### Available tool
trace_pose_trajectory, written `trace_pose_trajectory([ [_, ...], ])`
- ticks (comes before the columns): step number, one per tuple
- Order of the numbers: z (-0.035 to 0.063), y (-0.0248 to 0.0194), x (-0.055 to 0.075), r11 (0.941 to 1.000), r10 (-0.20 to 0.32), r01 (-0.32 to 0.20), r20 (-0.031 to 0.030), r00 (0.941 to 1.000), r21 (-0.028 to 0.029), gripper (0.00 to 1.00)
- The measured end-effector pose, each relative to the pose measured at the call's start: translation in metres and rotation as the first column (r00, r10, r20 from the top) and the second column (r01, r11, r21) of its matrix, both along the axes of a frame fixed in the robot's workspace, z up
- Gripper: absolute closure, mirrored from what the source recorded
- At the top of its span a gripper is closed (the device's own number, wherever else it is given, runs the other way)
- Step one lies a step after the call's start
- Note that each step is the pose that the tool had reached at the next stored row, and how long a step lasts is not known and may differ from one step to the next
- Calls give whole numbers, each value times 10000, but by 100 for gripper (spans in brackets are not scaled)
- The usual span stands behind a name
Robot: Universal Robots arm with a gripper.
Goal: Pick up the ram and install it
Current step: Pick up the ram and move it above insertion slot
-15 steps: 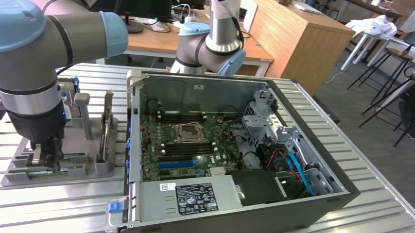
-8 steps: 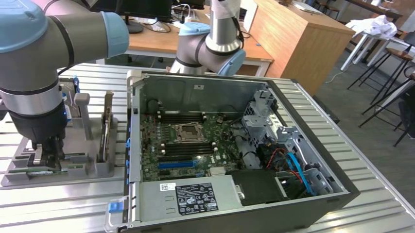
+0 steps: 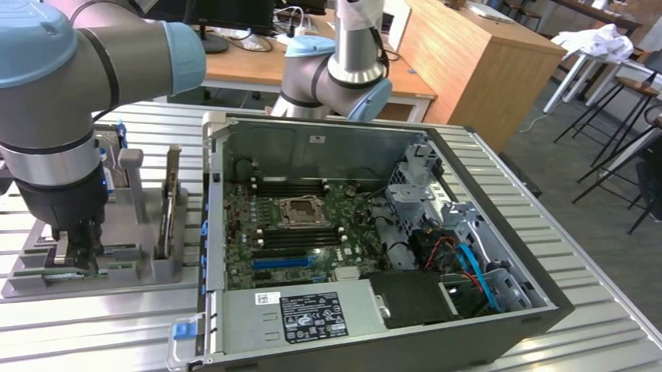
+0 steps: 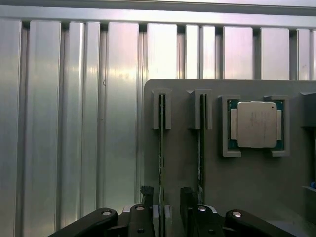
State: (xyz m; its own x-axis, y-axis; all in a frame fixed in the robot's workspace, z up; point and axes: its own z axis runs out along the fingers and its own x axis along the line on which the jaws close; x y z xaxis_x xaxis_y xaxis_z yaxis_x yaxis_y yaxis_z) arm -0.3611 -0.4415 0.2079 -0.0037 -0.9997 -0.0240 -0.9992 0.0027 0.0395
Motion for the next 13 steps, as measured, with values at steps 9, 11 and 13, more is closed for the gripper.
trace_pose_trajectory([
  [9, -4, -14, 0, 10000, 0, 0, 0, 10000, 0, 64],
  [11, -4, -18, 0, 10000, -1, 1, 0, 10000, 1, 64],
  [13, -4, -19, 0, 10000, -1, 1, 1, 10000, 1, 64],
])
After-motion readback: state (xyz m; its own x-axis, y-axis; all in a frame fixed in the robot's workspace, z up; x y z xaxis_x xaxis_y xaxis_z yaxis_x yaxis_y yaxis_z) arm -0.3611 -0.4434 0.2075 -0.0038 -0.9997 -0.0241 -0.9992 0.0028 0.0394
